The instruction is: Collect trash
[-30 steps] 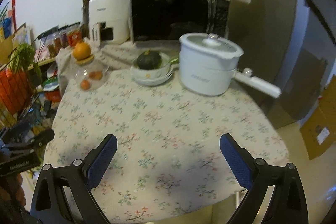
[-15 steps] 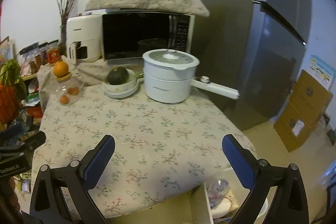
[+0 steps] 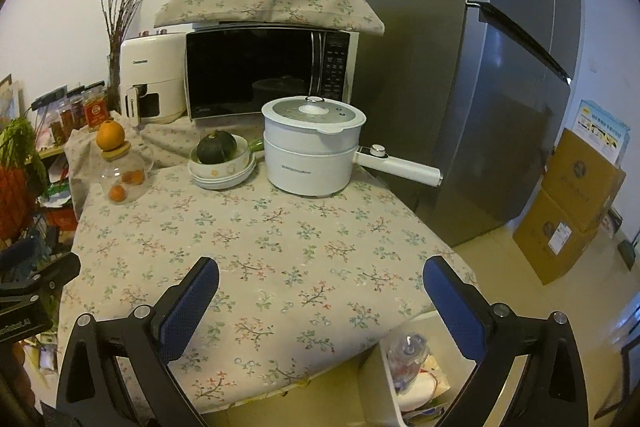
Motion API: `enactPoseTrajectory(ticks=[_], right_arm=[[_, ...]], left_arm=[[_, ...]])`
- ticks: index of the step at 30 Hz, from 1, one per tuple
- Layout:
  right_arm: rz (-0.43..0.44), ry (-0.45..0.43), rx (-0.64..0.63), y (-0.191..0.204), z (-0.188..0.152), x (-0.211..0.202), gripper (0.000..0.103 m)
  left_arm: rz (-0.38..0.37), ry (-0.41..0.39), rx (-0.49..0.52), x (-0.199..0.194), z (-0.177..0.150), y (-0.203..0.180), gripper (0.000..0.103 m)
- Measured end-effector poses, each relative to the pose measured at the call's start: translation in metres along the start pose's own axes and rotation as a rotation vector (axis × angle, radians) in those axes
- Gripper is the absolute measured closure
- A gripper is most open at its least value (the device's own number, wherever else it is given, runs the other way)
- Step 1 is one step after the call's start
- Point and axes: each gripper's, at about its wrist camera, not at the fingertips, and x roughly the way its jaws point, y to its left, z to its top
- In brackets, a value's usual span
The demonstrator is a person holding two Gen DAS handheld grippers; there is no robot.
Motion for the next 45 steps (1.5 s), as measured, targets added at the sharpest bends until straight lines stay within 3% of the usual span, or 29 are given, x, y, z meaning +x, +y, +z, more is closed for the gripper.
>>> enactPoseTrajectory(ticks=[45], right_arm=[[0.009,0.027,0.007,-0.0032,-0.0074,0.0082,0.000]], left_arm=[[0.027,0.005,0.031,0.0085,-0.0008,-0.0059,0.000]])
